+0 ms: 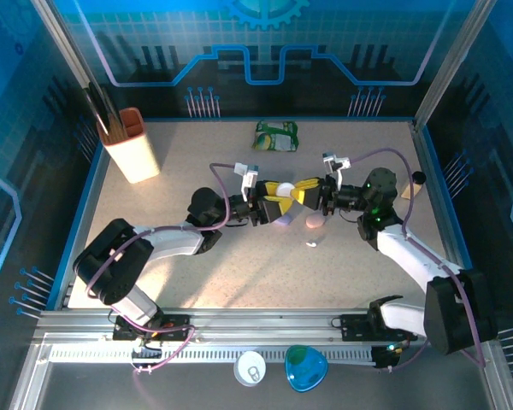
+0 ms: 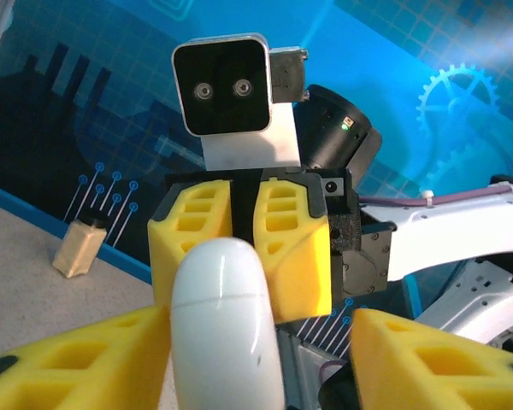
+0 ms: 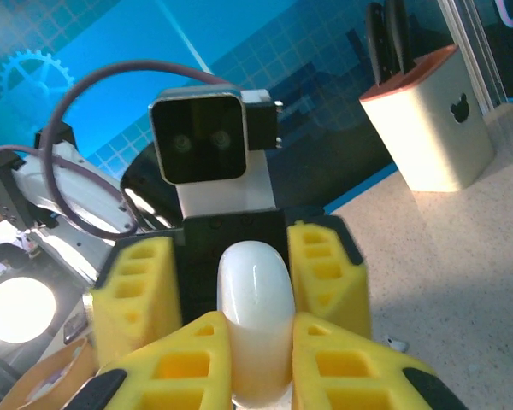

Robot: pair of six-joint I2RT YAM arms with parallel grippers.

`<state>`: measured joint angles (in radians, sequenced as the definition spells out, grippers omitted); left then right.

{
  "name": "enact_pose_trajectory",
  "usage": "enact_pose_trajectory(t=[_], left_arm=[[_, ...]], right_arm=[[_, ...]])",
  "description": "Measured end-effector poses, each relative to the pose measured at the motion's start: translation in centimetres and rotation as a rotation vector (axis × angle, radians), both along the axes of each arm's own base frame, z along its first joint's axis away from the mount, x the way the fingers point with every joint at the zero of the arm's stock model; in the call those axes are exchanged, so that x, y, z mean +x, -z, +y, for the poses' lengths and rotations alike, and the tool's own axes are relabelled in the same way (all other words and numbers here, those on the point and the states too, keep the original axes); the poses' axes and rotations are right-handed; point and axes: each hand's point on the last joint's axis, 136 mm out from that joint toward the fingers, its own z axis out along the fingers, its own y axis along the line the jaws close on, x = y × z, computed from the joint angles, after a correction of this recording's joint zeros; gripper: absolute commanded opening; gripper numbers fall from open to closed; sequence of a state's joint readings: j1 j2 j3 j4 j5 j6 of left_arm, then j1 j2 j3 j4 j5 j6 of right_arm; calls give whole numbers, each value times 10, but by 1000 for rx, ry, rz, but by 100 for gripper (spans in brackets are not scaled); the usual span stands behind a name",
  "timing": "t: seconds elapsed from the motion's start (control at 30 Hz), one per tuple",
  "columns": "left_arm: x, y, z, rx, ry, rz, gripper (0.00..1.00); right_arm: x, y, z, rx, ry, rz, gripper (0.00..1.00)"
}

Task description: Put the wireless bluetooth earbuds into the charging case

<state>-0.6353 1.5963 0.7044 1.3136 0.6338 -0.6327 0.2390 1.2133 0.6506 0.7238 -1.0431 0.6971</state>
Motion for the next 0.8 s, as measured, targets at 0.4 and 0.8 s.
enact_pose_trajectory(t=[0.4, 0.8], left_arm=[[23, 35, 39, 151, -168, -158, 74], [-12, 58, 34, 367, -13, -250, 62]], right_arm=[[3, 8, -10, -209, 94, -77, 16], [-17, 10, 3, -408, 11, -172, 15]])
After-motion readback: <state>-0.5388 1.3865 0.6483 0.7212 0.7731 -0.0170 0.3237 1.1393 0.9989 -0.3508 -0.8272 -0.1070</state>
